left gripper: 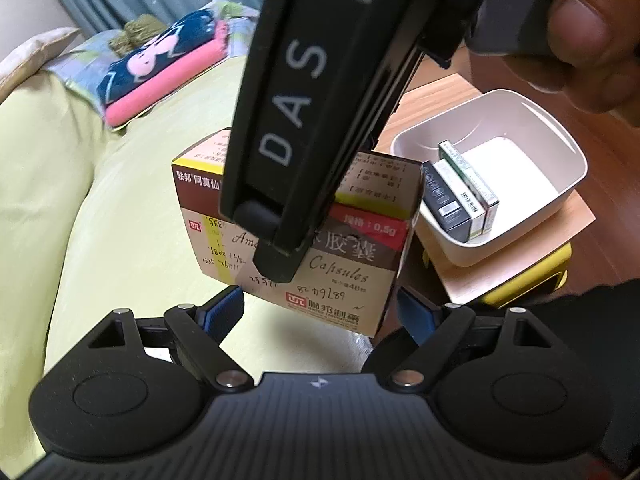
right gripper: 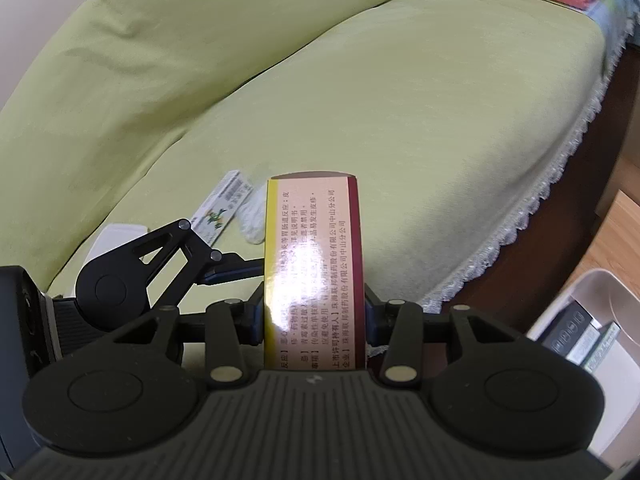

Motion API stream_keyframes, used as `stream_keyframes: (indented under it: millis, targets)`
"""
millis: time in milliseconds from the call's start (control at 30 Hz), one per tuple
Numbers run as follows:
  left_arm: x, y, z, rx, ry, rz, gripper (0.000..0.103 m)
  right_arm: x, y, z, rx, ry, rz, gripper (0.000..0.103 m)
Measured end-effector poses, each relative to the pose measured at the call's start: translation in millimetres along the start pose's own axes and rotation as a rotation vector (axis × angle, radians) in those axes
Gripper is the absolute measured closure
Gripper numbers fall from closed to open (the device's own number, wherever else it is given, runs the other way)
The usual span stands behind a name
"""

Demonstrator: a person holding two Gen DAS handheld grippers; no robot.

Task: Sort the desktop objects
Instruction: 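Carry the red-and-white box with the right gripper toward the white basin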

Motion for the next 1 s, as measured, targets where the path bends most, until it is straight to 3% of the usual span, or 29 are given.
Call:
stream_keyframes:
  millis: [333, 567, 1000]
  targets:
    - [33.8, 13.4, -10.5, -0.040, 0.034, 0.116, 0.019, -21.8, 54.4, -25.6, -0.038, 0.051, 0.115, 0.063]
    - [73.9, 69.2, 38.7, -0.065, 0.059, 0.186, 0.019, -36.3, 87.4, -41.5, -0.064, 0.080, 0.186, 0.063]
    - [112.5, 110.0, 62.9, -0.131, 0.092, 0.263, 0.019, -66.7, 132.7, -54.6, -0.077, 0.119, 0.309, 0.063]
Point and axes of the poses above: each gripper's, at about its wrist camera, not at the fingertips, and z roughly the way its jaws point, y to its right, x to its top, the point moved 5 cm from there along z, roughly the way its jaws point, and after that the axes turned 15 degrees about -y, right-handed, at the moved point
